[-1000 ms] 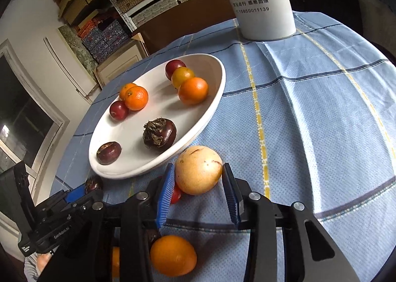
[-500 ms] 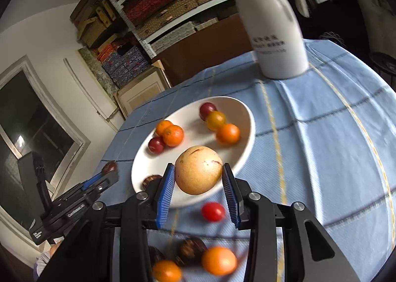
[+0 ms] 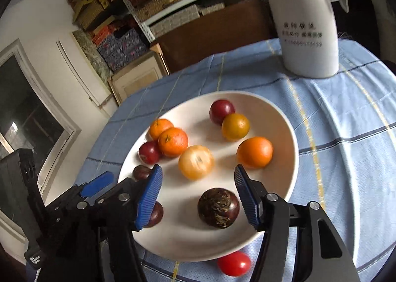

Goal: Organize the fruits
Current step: 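Carry a dark brown fruit with the left gripper while the right carries a pale fruit, then open both grippers on the plate and move back to the table fruits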

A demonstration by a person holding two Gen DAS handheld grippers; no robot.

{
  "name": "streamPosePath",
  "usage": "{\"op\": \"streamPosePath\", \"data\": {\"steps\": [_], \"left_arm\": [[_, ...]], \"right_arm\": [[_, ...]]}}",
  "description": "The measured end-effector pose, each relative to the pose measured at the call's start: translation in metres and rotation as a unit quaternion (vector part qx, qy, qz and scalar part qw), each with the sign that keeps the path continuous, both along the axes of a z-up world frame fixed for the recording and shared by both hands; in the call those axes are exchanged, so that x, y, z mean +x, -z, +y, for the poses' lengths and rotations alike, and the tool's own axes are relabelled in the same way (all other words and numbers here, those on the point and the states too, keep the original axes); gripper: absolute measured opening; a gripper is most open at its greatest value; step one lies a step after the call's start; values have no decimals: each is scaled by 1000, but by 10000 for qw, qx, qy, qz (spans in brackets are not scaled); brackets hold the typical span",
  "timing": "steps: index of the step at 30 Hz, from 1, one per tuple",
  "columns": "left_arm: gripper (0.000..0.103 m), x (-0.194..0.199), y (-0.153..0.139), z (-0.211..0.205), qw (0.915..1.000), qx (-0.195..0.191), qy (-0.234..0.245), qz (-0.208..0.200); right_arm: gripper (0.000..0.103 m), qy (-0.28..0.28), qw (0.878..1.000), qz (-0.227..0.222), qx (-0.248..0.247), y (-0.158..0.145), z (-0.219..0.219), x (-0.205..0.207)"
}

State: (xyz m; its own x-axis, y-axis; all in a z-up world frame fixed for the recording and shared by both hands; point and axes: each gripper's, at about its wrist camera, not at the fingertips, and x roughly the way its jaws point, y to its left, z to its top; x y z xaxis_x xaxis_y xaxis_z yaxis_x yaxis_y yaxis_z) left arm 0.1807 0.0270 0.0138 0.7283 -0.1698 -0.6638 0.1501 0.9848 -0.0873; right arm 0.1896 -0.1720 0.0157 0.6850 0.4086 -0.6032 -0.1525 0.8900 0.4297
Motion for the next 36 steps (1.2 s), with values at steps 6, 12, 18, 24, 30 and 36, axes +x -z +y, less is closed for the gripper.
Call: {"op": "streamPosePath", "data": {"steps": [6, 12, 18, 24, 30, 36], "left_arm": [[74, -16, 0, 12, 9998, 11, -181, -69], [79, -40, -1, 25, 9993, -112, -319, -143], [80, -75, 7, 24, 9995, 132, -243, -121], [93, -115, 15, 19, 9985, 465, -231, -161], [93, -126, 22, 23, 9989, 400, -251, 61], [94, -124, 29, 20, 9986, 440, -133, 269]], "right_arm": [[67, 104, 9997, -236, 28, -8, -15, -25], [67, 222, 9994, -259, -61, -1, -32, -51], [70, 376, 9990, -229, 0, 6, -50, -84], [73, 542, 9983, -127, 189, 17, -65, -106], [73, 149, 9995, 168, 236, 27, -53, -101], [66, -264, 9989, 375, 15, 33, -33, -93]]}}
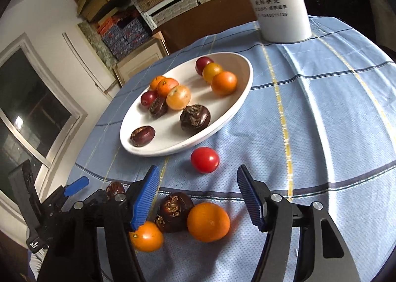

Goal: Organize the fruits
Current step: 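Open both grippers on the plate and move back to the table fruits, then carry a dark brown fruit with the left gripper while the right carries a red tomato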

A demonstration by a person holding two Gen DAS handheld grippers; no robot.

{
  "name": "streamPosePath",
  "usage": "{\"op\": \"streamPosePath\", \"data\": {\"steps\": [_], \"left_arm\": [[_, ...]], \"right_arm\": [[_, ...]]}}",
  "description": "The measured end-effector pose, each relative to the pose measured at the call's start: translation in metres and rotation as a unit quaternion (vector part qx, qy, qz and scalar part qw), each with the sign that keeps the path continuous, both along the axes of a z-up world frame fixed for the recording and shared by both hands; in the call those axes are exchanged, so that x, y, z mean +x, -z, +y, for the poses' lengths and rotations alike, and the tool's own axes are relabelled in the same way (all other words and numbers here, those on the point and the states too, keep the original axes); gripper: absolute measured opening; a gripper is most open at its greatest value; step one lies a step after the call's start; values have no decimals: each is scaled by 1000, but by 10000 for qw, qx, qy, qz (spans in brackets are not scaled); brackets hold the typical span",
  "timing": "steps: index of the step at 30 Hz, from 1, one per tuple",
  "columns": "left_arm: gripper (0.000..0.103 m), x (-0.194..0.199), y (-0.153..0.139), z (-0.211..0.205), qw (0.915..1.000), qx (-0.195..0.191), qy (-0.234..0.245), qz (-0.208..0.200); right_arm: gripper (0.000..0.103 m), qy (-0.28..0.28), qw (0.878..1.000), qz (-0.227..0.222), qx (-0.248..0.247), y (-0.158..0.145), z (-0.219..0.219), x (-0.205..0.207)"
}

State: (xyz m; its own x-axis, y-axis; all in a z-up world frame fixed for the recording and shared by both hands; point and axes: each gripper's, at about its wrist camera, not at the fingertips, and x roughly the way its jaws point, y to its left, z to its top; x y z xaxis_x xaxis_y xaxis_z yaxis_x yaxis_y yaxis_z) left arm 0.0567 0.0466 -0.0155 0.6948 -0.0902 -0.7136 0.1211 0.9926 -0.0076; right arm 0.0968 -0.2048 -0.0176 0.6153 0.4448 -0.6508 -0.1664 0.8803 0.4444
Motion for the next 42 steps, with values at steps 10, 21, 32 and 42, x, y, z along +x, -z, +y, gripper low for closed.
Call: {"op": "streamPosePath", "data": {"steps": [10, 21, 32, 42], "left_arm": [[94, 4, 7, -4, 9996, -6, 121, 236], [67, 7, 13, -13, 9978, -119, 494, 419], [42, 9, 15, -14, 9964, -317, 628, 476], [42, -5, -12, -9, 9990, -118, 356, -248]], "right_arm": [[57, -40, 9992, 216, -336, 8, 14, 23], [34, -142, 9969, 243, -731, 16, 24, 28], [30, -60, 9973, 65, -723, 12, 19, 21], [30, 1, 9980, -393, -498, -6, 11, -14]]}}
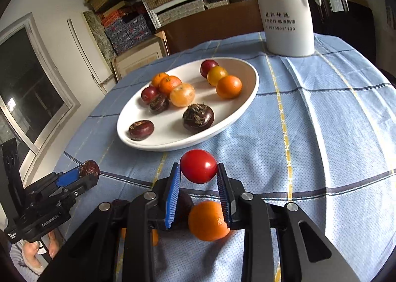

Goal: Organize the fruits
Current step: 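Carry a dark brown fruit with the left gripper while the right carries a red tomato, then open both grippers on the plate and return toward the remaining fruits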

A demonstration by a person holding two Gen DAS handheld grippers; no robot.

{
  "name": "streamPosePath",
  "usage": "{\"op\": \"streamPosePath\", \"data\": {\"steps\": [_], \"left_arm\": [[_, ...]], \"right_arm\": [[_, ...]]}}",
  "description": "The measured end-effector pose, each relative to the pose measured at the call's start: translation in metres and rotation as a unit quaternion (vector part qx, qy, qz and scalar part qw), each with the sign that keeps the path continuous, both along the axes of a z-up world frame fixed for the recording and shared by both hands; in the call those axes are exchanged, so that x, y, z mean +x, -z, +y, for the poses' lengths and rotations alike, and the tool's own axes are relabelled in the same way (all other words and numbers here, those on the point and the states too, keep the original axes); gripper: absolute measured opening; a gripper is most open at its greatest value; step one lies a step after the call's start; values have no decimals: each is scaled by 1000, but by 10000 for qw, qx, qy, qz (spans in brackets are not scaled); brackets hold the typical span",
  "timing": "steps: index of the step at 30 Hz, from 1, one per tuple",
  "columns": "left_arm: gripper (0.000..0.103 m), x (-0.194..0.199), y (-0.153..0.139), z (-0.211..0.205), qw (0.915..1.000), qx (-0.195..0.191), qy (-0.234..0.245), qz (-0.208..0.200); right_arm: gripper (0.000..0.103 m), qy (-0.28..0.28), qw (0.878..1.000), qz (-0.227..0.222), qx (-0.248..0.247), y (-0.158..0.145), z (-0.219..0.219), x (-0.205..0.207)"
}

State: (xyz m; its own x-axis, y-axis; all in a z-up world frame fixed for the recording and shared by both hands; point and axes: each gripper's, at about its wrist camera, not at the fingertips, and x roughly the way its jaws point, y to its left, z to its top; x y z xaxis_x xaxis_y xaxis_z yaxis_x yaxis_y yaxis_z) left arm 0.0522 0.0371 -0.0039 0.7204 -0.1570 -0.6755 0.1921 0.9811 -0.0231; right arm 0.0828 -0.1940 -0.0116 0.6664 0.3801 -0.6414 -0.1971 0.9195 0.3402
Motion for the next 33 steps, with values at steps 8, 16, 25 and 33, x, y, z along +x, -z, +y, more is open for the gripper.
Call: {"op": "streamPosePath", "data": {"steps": [8, 16, 25, 33], "left_arm": [[42, 38, -38, -18, 9995, 27, -2, -327], [41, 87, -43, -48, 9975, 406, -107, -576], [42, 119, -16, -46, 9986, 374, -223, -307], [48, 117, -10, -44, 9979, 465, -276, -364]], "right_arm": [[30, 195, 9983, -385, 403, -26, -15, 3], [30, 296, 9982, -457, 249, -52, -2, 64], [30, 233, 9995, -188, 112, -29, 23, 102], [43, 294, 9988, -378, -127, -30, 28, 93]]}}
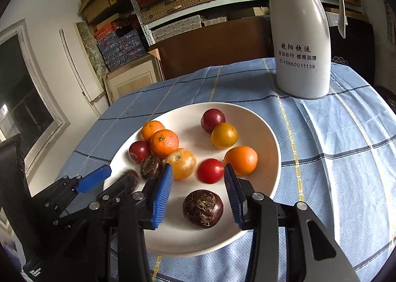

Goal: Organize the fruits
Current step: 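Open both grippers on the plate and return toward the remaining fruits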

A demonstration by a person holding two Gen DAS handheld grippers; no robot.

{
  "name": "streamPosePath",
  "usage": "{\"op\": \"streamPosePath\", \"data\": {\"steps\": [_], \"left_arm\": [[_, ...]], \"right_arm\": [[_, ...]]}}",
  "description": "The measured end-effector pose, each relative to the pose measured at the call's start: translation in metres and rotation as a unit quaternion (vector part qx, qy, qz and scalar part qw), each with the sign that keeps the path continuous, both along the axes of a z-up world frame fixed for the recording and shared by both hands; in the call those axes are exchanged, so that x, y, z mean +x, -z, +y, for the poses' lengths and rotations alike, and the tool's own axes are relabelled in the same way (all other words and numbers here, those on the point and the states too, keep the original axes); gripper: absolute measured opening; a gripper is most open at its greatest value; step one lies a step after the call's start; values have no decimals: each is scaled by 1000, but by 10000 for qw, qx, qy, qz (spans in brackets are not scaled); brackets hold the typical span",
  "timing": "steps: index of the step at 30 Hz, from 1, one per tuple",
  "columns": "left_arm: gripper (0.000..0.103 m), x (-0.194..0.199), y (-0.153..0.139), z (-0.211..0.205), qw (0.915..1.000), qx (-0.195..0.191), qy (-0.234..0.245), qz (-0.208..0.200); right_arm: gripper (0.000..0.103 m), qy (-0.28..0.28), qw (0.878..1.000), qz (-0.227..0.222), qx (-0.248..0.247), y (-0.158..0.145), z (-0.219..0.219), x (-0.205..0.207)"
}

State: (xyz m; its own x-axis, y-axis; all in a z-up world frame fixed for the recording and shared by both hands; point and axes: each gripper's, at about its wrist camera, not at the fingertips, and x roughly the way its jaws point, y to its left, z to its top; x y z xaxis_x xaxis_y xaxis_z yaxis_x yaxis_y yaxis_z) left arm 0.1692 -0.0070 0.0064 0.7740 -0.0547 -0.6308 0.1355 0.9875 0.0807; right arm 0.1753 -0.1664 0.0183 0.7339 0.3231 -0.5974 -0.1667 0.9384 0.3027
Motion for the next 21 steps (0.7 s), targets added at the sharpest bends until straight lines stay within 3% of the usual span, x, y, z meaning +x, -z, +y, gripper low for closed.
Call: {"op": "streamPosePath", "data": {"steps": [5, 21], "left_arm": [[68, -8, -5, 3, 9997, 10, -132, -202], [80, -45, -12, 4, 9988, 149, -170, -427]], "right_arm": [[47, -3, 10000, -82, 44, -4, -3, -9], [53, 144, 9994, -179, 245, -6, -23, -49]]}}
